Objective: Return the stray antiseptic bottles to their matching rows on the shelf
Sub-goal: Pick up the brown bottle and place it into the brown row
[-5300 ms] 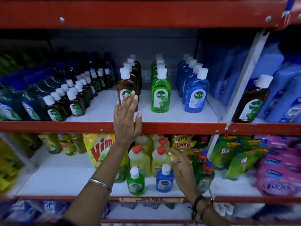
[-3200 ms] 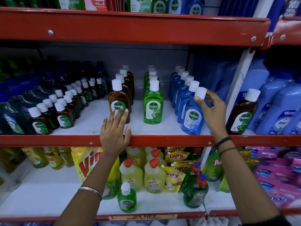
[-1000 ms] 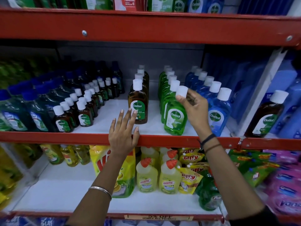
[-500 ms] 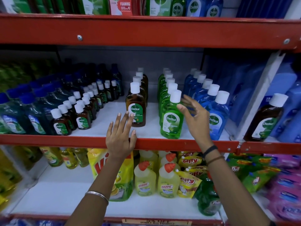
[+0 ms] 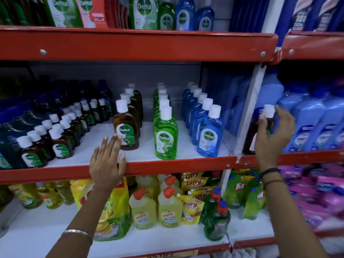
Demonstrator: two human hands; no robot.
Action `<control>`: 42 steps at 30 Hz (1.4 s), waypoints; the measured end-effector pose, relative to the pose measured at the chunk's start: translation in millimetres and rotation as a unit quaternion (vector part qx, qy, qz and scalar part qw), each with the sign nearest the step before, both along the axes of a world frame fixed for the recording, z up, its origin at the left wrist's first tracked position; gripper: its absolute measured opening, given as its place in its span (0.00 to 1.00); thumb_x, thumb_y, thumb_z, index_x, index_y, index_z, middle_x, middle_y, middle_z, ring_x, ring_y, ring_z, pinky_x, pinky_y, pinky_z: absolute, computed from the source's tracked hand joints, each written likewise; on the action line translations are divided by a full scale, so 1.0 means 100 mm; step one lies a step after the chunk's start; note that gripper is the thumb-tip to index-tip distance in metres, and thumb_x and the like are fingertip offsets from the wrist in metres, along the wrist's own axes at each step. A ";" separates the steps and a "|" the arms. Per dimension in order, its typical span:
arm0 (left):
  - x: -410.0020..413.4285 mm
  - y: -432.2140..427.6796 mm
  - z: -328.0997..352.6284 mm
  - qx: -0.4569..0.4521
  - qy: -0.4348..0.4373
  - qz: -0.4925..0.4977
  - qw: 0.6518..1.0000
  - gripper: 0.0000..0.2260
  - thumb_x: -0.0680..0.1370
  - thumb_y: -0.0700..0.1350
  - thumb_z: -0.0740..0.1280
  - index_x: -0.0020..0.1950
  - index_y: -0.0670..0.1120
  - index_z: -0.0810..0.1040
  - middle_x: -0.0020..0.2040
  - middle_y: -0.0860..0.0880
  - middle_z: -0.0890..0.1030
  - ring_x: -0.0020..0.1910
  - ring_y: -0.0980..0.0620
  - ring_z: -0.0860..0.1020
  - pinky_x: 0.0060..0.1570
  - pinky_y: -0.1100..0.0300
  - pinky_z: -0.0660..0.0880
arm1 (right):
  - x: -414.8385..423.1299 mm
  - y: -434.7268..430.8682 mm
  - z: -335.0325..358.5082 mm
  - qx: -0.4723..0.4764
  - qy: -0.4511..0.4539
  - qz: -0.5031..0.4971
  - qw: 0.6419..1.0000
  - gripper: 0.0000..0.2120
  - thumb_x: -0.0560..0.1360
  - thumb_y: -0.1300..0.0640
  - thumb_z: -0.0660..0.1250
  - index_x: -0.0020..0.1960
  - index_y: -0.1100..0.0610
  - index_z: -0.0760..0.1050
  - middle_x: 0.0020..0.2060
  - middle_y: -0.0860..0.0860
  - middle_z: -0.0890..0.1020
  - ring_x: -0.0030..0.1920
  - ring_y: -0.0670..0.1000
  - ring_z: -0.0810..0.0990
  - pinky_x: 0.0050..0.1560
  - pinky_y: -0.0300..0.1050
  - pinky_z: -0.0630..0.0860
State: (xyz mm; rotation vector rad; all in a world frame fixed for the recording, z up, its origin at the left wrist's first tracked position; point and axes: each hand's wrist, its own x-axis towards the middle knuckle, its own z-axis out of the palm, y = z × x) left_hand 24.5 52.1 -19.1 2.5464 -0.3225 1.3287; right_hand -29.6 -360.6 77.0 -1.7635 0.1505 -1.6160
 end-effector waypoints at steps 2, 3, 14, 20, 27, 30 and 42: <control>-0.02 0.00 0.00 0.005 0.002 -0.001 1.000 0.22 0.81 0.50 0.52 0.73 0.43 0.70 0.70 0.42 0.74 0.72 0.41 0.69 0.63 0.42 0.70 | 0.05 -0.17 0.02 0.025 0.058 0.052 0.997 0.27 0.76 0.51 0.66 0.69 0.63 0.66 0.64 0.63 0.73 0.65 0.58 0.71 0.66 0.32 0.62; -0.02 0.00 0.01 0.009 0.002 0.000 1.000 0.22 0.81 0.49 0.52 0.73 0.43 0.70 0.70 0.41 0.74 0.72 0.41 0.69 0.62 0.41 0.70 | 0.07 -0.24 0.04 0.044 0.084 0.084 0.992 0.31 0.75 0.50 0.67 0.71 0.63 0.61 0.66 0.62 0.70 0.66 0.56 0.70 0.67 0.36 0.64; -0.01 -0.01 0.01 0.017 0.016 0.011 1.000 0.23 0.81 0.48 0.50 0.72 0.41 0.70 0.69 0.39 0.74 0.71 0.38 0.69 0.61 0.39 0.70 | -0.03 -0.48 0.22 0.030 0.195 0.098 0.975 0.19 0.72 0.57 0.71 0.61 0.59 0.73 0.55 0.59 0.81 0.51 0.52 0.77 0.52 0.44 0.72; -0.01 0.00 0.01 0.015 0.014 0.011 1.000 0.23 0.81 0.49 0.49 0.71 0.40 0.71 0.69 0.38 0.74 0.71 0.38 0.69 0.60 0.39 0.71 | -0.12 -0.26 0.21 0.061 0.097 0.010 0.993 0.21 0.67 0.49 0.74 0.56 0.53 0.74 0.53 0.53 0.82 0.54 0.54 0.79 0.53 0.56 0.77; -0.01 0.00 0.00 0.011 0.020 0.005 1.000 0.23 0.81 0.48 0.49 0.71 0.40 0.70 0.68 0.38 0.75 0.71 0.37 0.69 0.60 0.39 0.71 | -0.39 0.20 0.46 0.050 0.063 0.020 0.997 0.20 0.66 0.47 0.75 0.54 0.51 0.74 0.48 0.45 0.78 0.50 0.51 0.79 0.48 0.50 0.77; -0.02 0.01 0.01 0.006 0.024 0.003 1.000 0.23 0.81 0.49 0.50 0.72 0.41 0.69 0.69 0.39 0.74 0.72 0.38 0.68 0.61 0.39 0.70 | -0.49 0.47 0.55 0.076 0.057 0.103 0.990 0.19 0.65 0.48 0.77 0.52 0.49 0.74 0.46 0.46 0.80 0.45 0.46 0.78 0.46 0.39 0.75; -0.05 0.49 0.06 0.016 0.064 0.010 0.998 0.24 0.80 0.51 0.52 0.74 0.44 0.67 0.72 0.40 0.72 0.71 0.39 0.69 0.65 0.39 0.68 | -0.26 2.06 0.62 0.078 0.084 0.363 0.925 0.16 0.64 0.54 0.79 0.46 0.46 0.74 0.43 0.47 0.83 0.42 0.46 0.81 0.43 0.39 0.77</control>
